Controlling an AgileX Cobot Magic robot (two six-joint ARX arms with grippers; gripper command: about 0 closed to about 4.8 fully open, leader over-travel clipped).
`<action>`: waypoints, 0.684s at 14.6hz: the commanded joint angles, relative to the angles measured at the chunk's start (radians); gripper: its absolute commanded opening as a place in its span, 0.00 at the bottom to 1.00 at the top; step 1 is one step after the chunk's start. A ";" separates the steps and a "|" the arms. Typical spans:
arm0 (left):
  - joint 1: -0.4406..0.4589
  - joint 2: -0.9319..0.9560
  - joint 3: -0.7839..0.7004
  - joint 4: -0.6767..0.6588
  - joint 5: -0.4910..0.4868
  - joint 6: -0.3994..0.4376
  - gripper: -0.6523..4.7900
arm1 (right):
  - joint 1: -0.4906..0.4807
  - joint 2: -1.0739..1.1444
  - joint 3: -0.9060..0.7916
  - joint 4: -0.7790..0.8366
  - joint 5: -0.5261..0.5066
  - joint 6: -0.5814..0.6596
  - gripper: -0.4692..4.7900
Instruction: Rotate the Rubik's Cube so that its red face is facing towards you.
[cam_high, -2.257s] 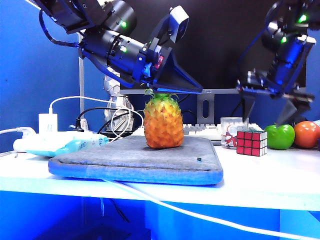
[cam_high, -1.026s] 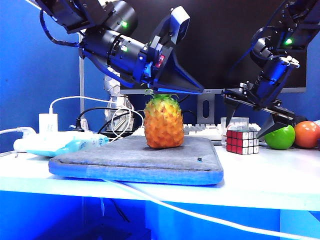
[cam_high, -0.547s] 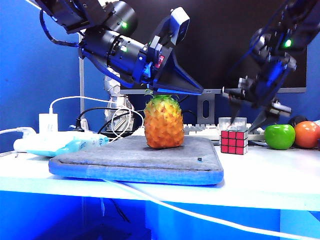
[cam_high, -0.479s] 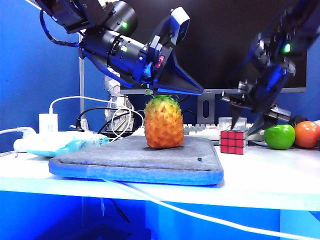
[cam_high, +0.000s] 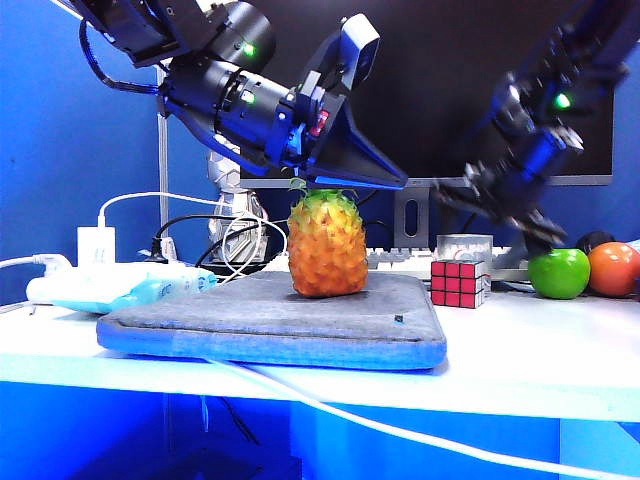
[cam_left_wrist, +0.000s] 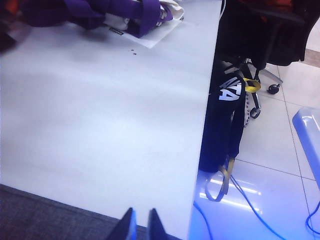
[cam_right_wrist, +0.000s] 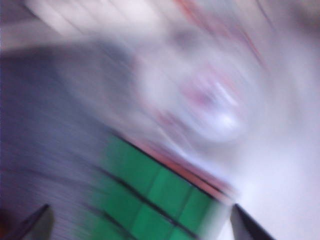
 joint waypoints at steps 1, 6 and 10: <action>-0.008 -0.004 0.004 0.012 0.009 -0.008 0.21 | 0.027 -0.006 0.039 0.029 0.014 0.018 1.00; -0.010 -0.004 0.004 -0.011 0.011 -0.014 0.21 | 0.039 0.052 0.134 -0.084 0.071 0.002 1.00; -0.010 -0.004 0.003 -0.027 0.012 -0.014 0.21 | 0.050 0.052 0.134 -0.157 0.154 -0.045 1.00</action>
